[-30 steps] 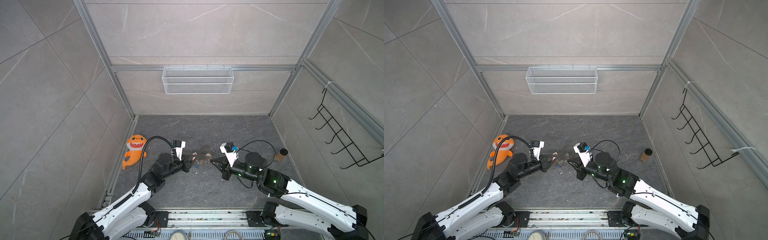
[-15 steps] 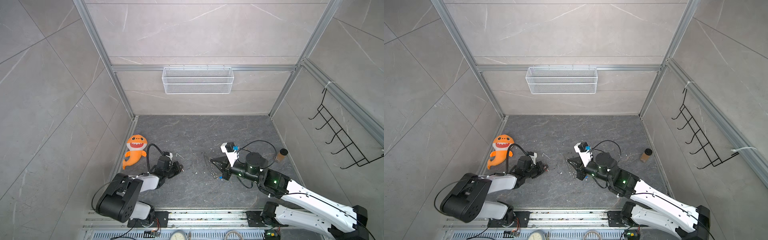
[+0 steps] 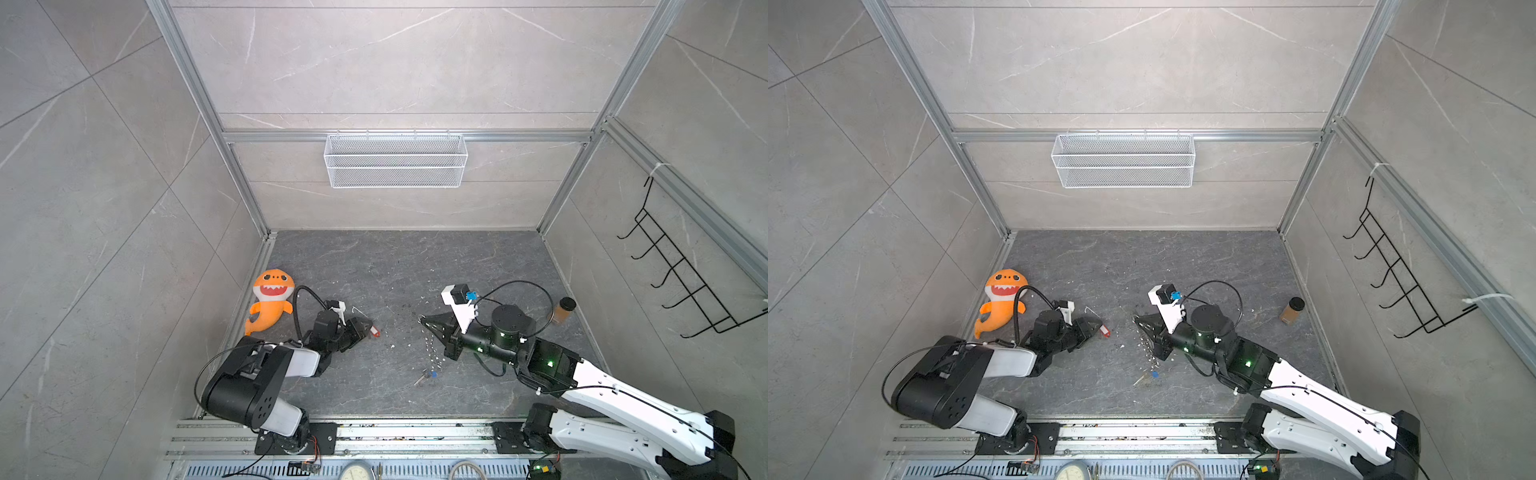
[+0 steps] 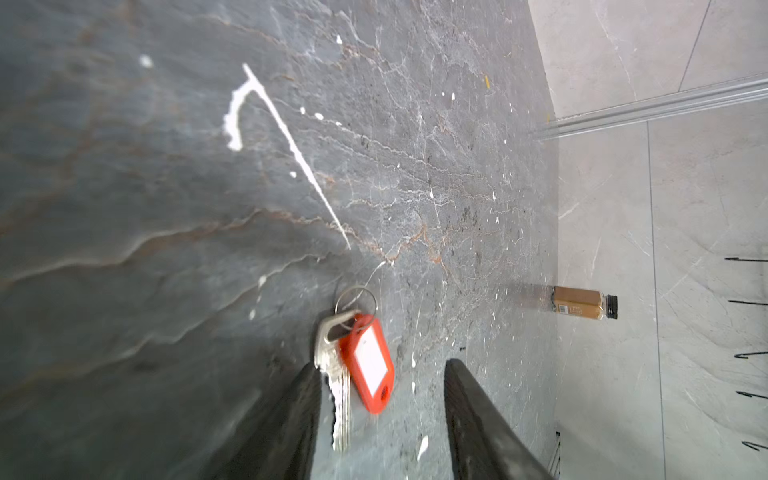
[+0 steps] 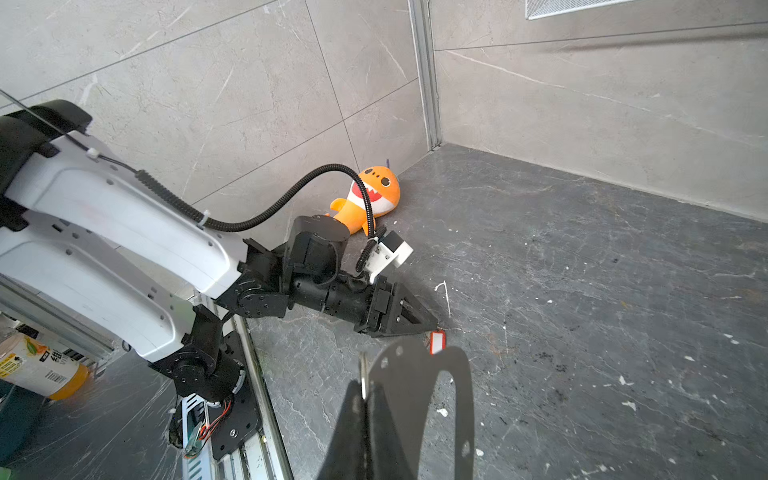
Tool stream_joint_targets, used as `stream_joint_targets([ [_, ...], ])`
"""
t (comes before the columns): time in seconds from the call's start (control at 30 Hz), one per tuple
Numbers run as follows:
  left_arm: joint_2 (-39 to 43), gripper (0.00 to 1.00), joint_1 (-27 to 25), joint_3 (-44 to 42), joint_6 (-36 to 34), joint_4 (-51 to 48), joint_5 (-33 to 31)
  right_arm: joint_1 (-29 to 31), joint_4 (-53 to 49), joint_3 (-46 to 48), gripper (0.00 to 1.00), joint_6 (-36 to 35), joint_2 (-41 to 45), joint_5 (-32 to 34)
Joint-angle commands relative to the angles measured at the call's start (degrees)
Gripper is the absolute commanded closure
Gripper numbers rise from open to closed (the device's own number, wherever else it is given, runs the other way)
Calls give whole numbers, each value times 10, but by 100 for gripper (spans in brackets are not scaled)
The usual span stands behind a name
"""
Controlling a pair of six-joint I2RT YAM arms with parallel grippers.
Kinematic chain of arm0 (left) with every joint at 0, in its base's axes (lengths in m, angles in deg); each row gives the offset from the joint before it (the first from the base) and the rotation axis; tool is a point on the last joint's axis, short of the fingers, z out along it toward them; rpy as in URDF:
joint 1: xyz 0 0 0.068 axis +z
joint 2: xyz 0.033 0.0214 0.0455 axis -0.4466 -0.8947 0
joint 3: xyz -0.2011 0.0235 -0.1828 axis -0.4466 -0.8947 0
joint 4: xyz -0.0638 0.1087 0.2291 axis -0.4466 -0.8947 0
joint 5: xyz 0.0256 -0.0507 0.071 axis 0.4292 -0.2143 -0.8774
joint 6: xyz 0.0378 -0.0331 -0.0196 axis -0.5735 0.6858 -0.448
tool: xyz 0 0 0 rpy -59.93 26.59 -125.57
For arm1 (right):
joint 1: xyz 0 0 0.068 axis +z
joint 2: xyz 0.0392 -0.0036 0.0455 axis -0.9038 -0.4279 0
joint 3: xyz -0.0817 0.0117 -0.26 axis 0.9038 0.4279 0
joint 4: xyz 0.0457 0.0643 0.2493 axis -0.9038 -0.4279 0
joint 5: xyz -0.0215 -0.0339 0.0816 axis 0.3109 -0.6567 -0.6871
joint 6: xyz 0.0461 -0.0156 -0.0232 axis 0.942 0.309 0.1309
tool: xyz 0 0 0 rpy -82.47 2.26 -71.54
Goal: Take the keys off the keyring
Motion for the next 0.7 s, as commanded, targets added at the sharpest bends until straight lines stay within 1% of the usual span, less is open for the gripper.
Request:
stream_joint_targets([
  [0.0,89,47,0,6,-20,-61,-21,0,20,-15,100,6,-1,1],
  [0.17,238,46,-5,32,-51,-170,-31,0,21,-29,100,11,-6,-11],
  [0.27,314,46,-18,50,-76,-207,-31,0,25,-42,100,14,-13,-16],
  [0.37,369,46,-34,59,-90,-211,-19,1,28,-60,100,12,-24,-26],
  [0.5,425,45,-48,60,-100,-176,29,0,22,-85,100,10,-42,-28],
  [0.6,448,44,-62,74,-112,-171,61,0,16,-100,100,11,-53,-23],
  [0.67,453,44,-81,87,-127,-175,70,0,17,-105,100,15,-59,-21],
])
